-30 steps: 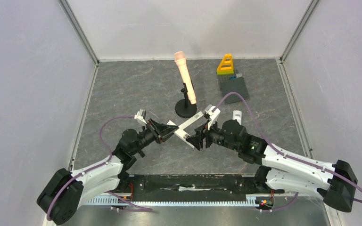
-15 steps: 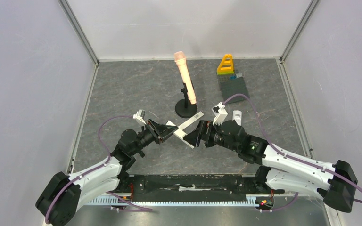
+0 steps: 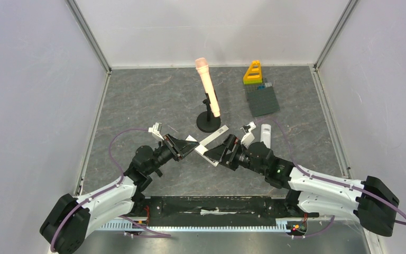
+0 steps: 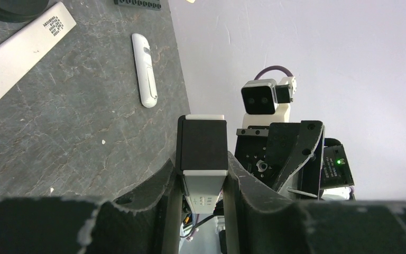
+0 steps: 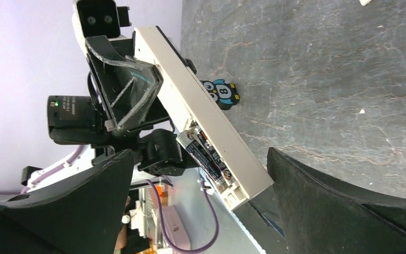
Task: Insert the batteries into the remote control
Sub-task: Load the battery into the remote control.
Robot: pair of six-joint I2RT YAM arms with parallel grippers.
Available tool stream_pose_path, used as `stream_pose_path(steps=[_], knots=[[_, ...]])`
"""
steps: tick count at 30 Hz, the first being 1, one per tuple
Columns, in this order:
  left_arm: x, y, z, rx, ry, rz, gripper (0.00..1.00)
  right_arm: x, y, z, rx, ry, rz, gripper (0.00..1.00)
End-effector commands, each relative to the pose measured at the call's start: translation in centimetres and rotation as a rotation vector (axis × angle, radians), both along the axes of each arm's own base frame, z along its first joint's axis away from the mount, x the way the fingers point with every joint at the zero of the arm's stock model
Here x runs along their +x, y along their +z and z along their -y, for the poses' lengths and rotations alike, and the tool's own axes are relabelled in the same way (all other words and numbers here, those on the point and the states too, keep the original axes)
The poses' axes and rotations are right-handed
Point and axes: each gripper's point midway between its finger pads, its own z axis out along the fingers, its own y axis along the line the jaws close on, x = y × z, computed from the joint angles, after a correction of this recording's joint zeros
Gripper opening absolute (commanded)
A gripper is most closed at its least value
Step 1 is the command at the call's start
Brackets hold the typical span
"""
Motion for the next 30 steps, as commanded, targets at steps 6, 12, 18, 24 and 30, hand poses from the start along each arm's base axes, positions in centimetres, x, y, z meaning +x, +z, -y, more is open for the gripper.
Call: stream_pose_path(steps=[6,12,18,24,30], knots=[[-0.1,2.9,0.1,-0.020,-0.012,0.144,0.02,0.5,1.7,-1.3,0.126,-0.018,-0.055,0.87],[-0.3,3.0,0.2,-0.018,-0.023,0.163,0.02,0.1,1.2,-1.7,0.135,0.013,-0.077,0.69],[-0.5,2.8,0.1,-0.016,-0.025,0.165,0.02,-0.1,1.0,-1.6,0.147,0.018,-0.087,0.56],[-0.6,2.9,-0.1,-0.030,-0.018,0.158,0.02,-0.4,0.7,-1.7,0.157,0.042,-0.094,0.47],[-0.5,2.9,-0.2,-0.034,-0.006,0.148,0.02,-0.6,1.9,-1.7,0.187,0.058,-0.050,0.75]])
